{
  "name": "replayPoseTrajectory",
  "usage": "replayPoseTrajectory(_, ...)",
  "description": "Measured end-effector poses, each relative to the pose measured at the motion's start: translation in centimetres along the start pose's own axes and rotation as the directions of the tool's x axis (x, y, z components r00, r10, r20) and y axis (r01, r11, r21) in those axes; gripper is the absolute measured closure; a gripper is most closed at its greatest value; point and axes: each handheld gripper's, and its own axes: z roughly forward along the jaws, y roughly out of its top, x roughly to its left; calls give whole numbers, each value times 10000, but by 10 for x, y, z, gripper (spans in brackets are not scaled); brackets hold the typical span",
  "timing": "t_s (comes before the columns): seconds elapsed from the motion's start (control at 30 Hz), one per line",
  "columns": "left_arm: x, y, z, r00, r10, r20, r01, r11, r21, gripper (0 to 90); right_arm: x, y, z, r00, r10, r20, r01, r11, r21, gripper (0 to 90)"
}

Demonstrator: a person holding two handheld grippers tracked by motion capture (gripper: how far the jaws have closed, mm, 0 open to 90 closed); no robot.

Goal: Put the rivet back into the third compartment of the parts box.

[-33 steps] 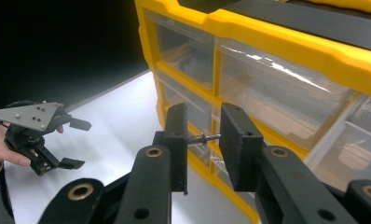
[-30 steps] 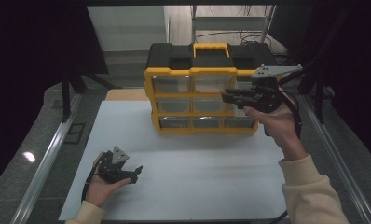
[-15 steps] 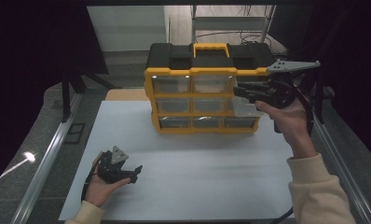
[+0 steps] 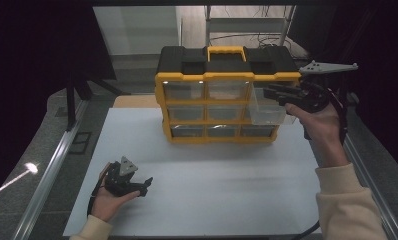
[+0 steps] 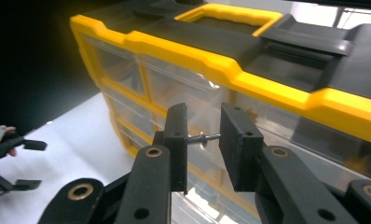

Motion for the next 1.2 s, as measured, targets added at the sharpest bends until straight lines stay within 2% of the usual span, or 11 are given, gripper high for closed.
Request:
replayPoseTrajectory(0.27,0,0,0,10000,73,9,-73,10000,60,96,-7,-5,0,9993,-53,376,47,9999,147,712)
replayPoseTrajectory(0.3,0,0,0,10000,71,12,-71,10000,65,96,-7,-6,0,9991,-108,419,102,9998,162,683)
replayPoseTrajectory(0.4,0,0,0,10000,75,8,-75,10000,64,96,-5,-6,3,9974,-181,699,187,9998,-82,423)
replayPoseTrajectory(0.5,0,0,0,10000,11,7,-11,10000,21,96,-2,-6,4,9973,-230,702,244,9995,-193,332)
replayPoseTrajectory(0.8,0,0,0,10000,68,0,-68,10000,60,96,15,-4,4,9983,-578,-90,574,9974,-447,298)
replayPoseTrajectory(0.97,0,0,0,10000,22,-4,-22,10000,13,96,29,-3,8,9948,-722,-716,676,9956,-648,289)
replayPoseTrajectory(1.2,0,0,0,10000,64,2,-64,10000,53,96,48,-3,16,9869,-1077,-1198,1014,9932,-576,291)
